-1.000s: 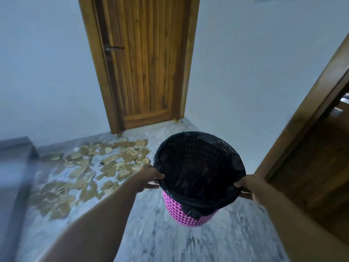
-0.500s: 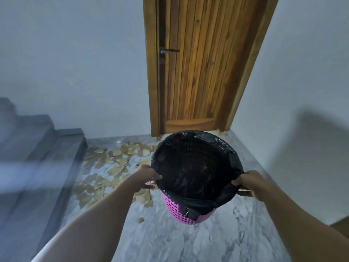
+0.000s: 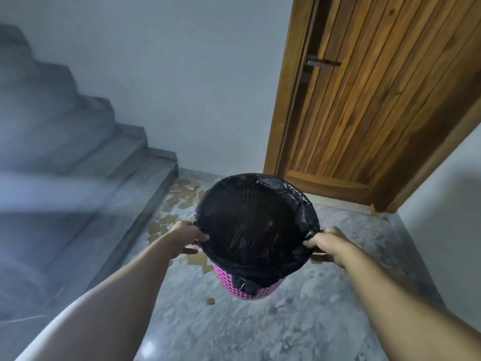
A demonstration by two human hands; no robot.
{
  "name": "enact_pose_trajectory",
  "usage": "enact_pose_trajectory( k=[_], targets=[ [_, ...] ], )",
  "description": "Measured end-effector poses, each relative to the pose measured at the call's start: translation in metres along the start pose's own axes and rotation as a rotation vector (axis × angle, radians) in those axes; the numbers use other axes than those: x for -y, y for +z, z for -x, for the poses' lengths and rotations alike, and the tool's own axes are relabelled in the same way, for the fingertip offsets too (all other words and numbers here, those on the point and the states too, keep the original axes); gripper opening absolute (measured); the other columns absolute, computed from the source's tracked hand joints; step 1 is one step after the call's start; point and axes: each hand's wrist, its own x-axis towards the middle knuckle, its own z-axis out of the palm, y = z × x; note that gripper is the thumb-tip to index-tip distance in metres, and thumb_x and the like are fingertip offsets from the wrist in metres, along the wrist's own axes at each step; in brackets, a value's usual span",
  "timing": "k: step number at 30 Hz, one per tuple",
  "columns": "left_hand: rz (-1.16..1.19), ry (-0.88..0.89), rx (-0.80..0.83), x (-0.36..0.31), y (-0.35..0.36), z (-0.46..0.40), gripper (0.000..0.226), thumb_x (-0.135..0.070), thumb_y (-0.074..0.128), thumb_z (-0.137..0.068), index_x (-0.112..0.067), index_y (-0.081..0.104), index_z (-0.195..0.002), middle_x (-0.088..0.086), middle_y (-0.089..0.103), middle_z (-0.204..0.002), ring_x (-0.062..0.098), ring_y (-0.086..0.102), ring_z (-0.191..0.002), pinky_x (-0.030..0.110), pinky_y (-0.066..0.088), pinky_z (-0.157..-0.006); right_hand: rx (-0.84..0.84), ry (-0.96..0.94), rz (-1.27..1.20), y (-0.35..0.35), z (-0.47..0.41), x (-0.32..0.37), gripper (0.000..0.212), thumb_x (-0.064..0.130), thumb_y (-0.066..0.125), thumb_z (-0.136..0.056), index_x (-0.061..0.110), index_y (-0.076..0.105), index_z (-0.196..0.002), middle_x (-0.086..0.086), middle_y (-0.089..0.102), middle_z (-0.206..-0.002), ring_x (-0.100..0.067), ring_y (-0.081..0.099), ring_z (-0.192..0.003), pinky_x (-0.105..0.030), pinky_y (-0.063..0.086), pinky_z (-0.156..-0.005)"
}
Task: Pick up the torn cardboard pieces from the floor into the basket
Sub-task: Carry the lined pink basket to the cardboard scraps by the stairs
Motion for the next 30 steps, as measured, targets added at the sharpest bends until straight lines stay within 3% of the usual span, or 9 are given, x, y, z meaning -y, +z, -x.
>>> enact_pose_trajectory(
  k=[7,11,14,16,18,20,24,28,30],
  targets=[
    [0.144,-0.089,-0.182,0.020,-0.037,-0.030,0.020,0.003,0.069,-0.079,-0.003,0.064,-0.097,0.009,0.068,-0.082,0.022,0.063,-0.071,0.036,0.054,-0.072,0.150,-0.038,0.137,0.065,-0.077,0.051,0.047,-0.001,0.079,-0.063,0.003,0.060,-0.105,-0.016,0.071,-0.104,-0.033,0.070,-0.090,-0.048,0.059,-0.081],
    [0.208,-0.137,-0.255,0.037,-0.070,-0.058,0.015,0.004,0.068,-0.080,-0.010,0.060,-0.082,0.006,0.066,-0.074,0.021,0.062,-0.068,0.035,0.053,-0.068,0.214,-0.049,0.184,0.122,-0.104,0.084,0.034,-0.007,0.071,-0.077,0.003,0.056,-0.106,-0.011,0.066,-0.104,-0.026,0.064,-0.088,-0.031,0.049,-0.071],
    [0.248,-0.197,-0.295,0.060,-0.108,-0.092,0.015,0.001,0.070,-0.080,-0.010,0.059,-0.083,0.005,0.067,-0.076,0.020,0.064,-0.069,0.039,0.055,-0.077,0.269,-0.050,0.242,0.182,-0.139,0.098,0.031,-0.005,0.069,-0.082,0.005,0.053,-0.107,-0.006,0.059,-0.105,-0.023,0.054,-0.095,-0.034,0.041,-0.082],
    [0.250,-0.242,-0.317,0.083,-0.134,-0.114,0.017,-0.002,0.071,-0.079,-0.010,0.060,-0.089,0.006,0.069,-0.082,0.021,0.066,-0.075,0.039,0.056,-0.079,0.290,-0.043,0.300,0.228,-0.162,0.104,0.033,0.000,0.072,-0.079,0.003,0.055,-0.107,-0.008,0.062,-0.111,-0.025,0.057,-0.099,-0.040,0.045,-0.087],
    [0.252,-0.285,-0.348,0.111,-0.158,-0.138,0.021,-0.005,0.072,-0.078,-0.009,0.062,-0.096,0.009,0.071,-0.092,0.023,0.067,-0.082,0.035,0.056,-0.072,0.324,-0.051,0.335,0.275,-0.187,0.106,0.030,0.001,0.073,-0.078,0.004,0.057,-0.104,-0.011,0.067,-0.109,-0.026,0.064,-0.095,-0.034,0.051,-0.071],
    [0.254,-0.333,-0.386,0.138,-0.177,-0.157,0.025,-0.007,0.073,-0.078,-0.007,0.062,-0.101,0.011,0.072,-0.098,0.024,0.069,-0.085,0.032,0.055,-0.067,0.358,-0.067,0.355,0.318,-0.205,0.103,0.027,0.001,0.072,-0.081,0.004,0.057,-0.102,-0.011,0.067,-0.102,-0.021,0.062,-0.082,-0.027,0.046,-0.059],
    [0.261,-0.422,-0.469,0.205,-0.204,-0.194,0.032,-0.008,0.073,-0.078,-0.003,0.060,-0.106,0.013,0.072,-0.097,0.024,0.068,-0.081,0.032,0.054,-0.064,0.420,-0.100,0.455,0.407,-0.242,0.082,0.025,0.005,0.073,-0.080,0.008,0.052,-0.095,-0.015,0.067,-0.101,-0.028,0.064,-0.082,-0.039,0.055,-0.064],
    [0.273,-0.486,-0.529,0.280,-0.216,-0.233,0.026,-0.008,0.073,-0.079,-0.005,0.062,-0.102,0.011,0.070,-0.088,0.024,0.065,-0.076,0.036,0.054,-0.070,0.485,-0.119,0.510,0.490,-0.283,0.048,0.026,0.004,0.069,-0.085,0.006,0.051,-0.103,-0.012,0.064,-0.101,-0.025,0.061,-0.080,-0.038,0.056,-0.064],
    [0.273,-0.511,-0.551,0.314,-0.217,-0.249,0.021,-0.008,0.072,-0.079,-0.006,0.064,-0.098,0.010,0.069,-0.085,0.024,0.064,-0.075,0.033,0.053,-0.067,0.521,-0.111,0.508,0.523,-0.301,0.027,0.030,0.003,0.068,-0.086,0.008,0.051,-0.110,-0.010,0.061,-0.109,-0.023,0.060,-0.085,-0.030,0.053,-0.053]
  ],
)
